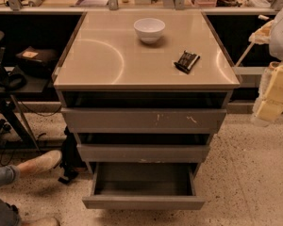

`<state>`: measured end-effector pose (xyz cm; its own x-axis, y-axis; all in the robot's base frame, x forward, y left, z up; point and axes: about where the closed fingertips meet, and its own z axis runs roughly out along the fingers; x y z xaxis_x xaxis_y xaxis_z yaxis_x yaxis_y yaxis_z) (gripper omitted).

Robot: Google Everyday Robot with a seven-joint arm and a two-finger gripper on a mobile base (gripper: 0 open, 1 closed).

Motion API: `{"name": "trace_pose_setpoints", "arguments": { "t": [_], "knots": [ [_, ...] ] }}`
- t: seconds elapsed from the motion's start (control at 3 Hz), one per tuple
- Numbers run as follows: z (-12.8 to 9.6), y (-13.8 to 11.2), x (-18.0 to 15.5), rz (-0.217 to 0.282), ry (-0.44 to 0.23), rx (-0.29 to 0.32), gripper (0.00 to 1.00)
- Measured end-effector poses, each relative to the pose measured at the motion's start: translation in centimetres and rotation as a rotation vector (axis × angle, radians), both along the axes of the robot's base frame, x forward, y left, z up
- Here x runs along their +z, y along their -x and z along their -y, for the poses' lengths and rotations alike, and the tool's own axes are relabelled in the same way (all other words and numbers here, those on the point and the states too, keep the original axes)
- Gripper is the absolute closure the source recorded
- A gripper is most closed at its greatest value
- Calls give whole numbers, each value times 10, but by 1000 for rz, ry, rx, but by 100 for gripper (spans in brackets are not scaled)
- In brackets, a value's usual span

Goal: Place rxbar chocolate into bottom drawer

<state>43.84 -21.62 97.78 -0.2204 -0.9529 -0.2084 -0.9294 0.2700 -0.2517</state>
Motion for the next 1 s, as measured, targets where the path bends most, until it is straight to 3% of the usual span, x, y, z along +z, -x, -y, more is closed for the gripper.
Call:
{"name": "trace_pose_setpoints", "arguments": {
  "t": [0.33, 0.67, 1.0],
  "knots": [
    [0, -1, 1, 2, -1, 1, 0],
    [6, -21, 1, -20, -54, 33, 0],
    [13, -78, -23, -109, -101, 96, 0]
  ]
}}
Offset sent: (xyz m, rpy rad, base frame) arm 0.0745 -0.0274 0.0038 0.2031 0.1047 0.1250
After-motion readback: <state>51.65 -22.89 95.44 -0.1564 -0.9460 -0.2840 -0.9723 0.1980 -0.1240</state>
